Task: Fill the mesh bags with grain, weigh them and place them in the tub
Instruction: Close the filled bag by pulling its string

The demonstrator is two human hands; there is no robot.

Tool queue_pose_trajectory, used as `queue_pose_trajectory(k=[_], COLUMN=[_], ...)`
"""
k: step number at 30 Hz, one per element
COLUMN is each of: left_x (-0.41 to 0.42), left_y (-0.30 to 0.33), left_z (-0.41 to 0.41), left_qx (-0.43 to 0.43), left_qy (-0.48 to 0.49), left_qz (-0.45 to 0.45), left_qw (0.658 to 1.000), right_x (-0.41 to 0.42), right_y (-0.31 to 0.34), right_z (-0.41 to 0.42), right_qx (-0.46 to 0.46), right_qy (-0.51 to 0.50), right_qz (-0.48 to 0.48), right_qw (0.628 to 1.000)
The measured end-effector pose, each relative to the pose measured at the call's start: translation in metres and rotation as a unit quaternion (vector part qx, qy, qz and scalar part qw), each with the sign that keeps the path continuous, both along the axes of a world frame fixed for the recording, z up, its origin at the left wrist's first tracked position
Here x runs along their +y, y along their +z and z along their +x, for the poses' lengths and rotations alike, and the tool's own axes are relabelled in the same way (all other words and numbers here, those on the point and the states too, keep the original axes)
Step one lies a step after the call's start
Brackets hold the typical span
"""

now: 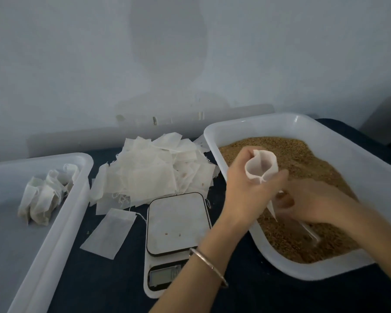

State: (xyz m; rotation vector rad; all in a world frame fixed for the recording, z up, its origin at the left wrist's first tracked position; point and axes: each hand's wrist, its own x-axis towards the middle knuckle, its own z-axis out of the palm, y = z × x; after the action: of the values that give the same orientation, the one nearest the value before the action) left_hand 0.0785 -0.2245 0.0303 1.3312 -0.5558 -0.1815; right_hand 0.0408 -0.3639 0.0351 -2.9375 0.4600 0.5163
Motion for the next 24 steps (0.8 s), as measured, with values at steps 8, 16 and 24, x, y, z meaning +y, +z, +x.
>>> queue_pose_trajectory(k=[8,16,24], left_x=[-0.013,-0.015,-0.014], left_y=[-0.018,-0.021,-0.02], left_z=[0.007,0.004,0.003], left_qx=[-0.022,-0.045,-0.029], left_qy=[-0.006,-0.011,0.017], left_qz=[0.047,0.088,0.054], left_qw=[0.999,0.995,0.998], right_x=[-0.03,-0.038,-0.035], right_y=[0.018,0.052,0.009], right_z=[0.0,-0.007,-0.022], right_qx=[-0.068,0.042,-0.088], right_qy=[0.006,0.029,-0.041], right_qz=[-0.035,-0.092,0.063], right_qw=[0.997,0.994,0.993])
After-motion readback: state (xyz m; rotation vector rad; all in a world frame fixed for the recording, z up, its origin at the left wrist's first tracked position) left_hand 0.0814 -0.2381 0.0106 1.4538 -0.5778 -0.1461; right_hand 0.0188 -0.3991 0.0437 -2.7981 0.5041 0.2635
